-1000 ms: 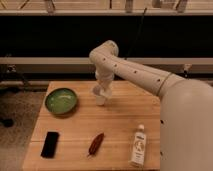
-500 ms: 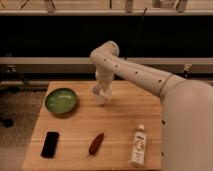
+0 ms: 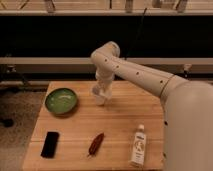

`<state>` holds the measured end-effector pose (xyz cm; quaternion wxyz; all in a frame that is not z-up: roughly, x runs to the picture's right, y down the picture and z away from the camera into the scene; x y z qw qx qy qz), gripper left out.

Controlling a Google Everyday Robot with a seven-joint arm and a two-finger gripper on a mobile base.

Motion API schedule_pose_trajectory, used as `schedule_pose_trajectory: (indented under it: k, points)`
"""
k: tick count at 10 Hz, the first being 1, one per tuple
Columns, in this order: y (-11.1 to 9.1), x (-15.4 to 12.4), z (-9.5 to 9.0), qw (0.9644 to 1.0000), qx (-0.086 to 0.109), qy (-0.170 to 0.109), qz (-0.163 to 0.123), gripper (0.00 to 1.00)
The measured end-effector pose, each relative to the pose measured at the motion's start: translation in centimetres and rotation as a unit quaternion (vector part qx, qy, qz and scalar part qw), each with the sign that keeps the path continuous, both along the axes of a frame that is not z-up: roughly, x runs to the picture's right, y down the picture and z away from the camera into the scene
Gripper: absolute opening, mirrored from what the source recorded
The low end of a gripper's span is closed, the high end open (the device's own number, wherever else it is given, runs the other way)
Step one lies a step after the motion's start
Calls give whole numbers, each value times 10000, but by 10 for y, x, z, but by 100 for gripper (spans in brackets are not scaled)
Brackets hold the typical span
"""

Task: Place the white sponge in the ceramic cup

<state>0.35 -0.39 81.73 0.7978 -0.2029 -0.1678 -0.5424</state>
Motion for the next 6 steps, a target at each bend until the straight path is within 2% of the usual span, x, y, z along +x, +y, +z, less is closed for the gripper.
schedule_pose_trajectory:
  k: [6]
  points:
    - [1, -2, -3, 9998, 69, -154, -123, 0]
